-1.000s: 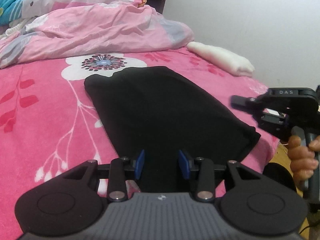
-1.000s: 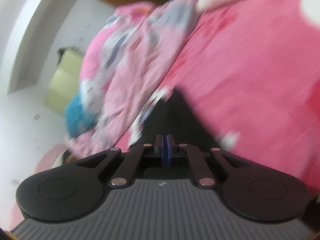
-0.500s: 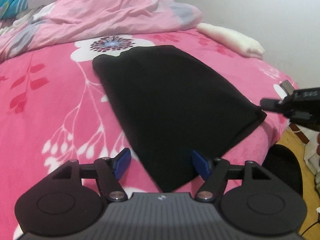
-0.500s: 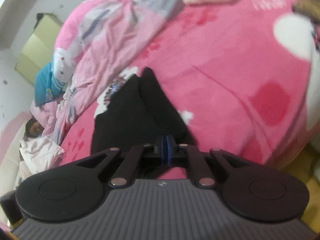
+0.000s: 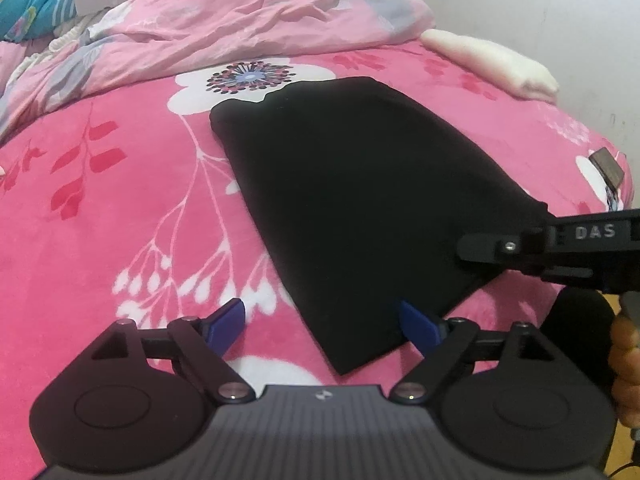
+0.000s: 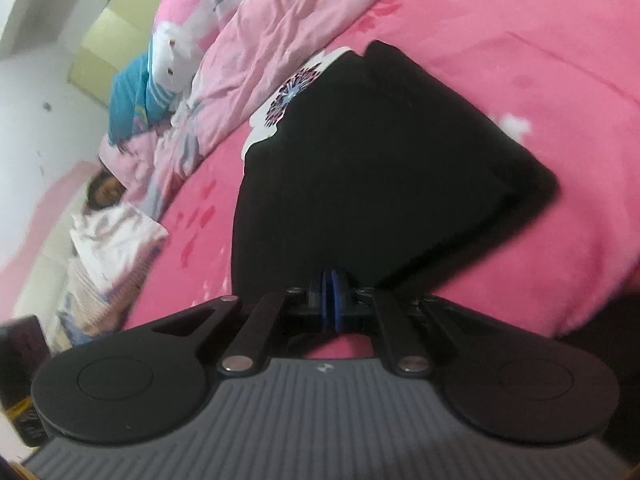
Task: Fold clothes
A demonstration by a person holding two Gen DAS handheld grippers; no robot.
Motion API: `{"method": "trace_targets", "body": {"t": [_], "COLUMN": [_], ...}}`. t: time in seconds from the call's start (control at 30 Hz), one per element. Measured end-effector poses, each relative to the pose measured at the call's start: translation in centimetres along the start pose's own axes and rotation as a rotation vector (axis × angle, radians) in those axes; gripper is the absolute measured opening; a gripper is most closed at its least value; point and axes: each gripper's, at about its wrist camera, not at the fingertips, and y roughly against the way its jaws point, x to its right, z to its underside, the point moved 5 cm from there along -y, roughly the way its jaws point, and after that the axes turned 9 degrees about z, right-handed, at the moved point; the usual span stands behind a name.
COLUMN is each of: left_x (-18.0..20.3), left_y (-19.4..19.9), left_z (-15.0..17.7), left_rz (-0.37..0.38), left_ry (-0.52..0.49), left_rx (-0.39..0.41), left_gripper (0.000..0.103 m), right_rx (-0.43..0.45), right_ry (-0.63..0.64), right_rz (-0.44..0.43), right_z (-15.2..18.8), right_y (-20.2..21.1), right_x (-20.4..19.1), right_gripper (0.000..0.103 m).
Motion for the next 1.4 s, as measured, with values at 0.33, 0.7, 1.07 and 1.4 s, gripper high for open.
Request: {"method": "trace_targets", "body": {"t": [0.33,0.7,1.07,1.4], "left_x": [0.2,-0.8,-4.8,-10.2], "left_y": [-0.2,0.8,3.1,-2.1], "left_z": [0.3,1.2,-0.8,-4.4], "left_rz": [-0.033,-0.009,0.087,0.231], "left_ry": [0.014,0.039,0.194,0.405], "left_rx": [-0.005,0.03,0.251,0.233], "left_gripper": [0.091,0.093,0.097,0.072], "right_rx": [0.008,-0.03,0.122,0.032], "right_ry": [0.006,0.135,0.155,0.035], "right_rz": [0.02,0.066,-0.1,-0.113], "right_z": [0.6,2.1,-0.2,-11.0], "right_y": [0.9,1.6,6.4,-0.2], "right_x": [0.2,-0.5,-1.0,5.8], "right_gripper": [0.002,0.007,0.062,0.078]}}
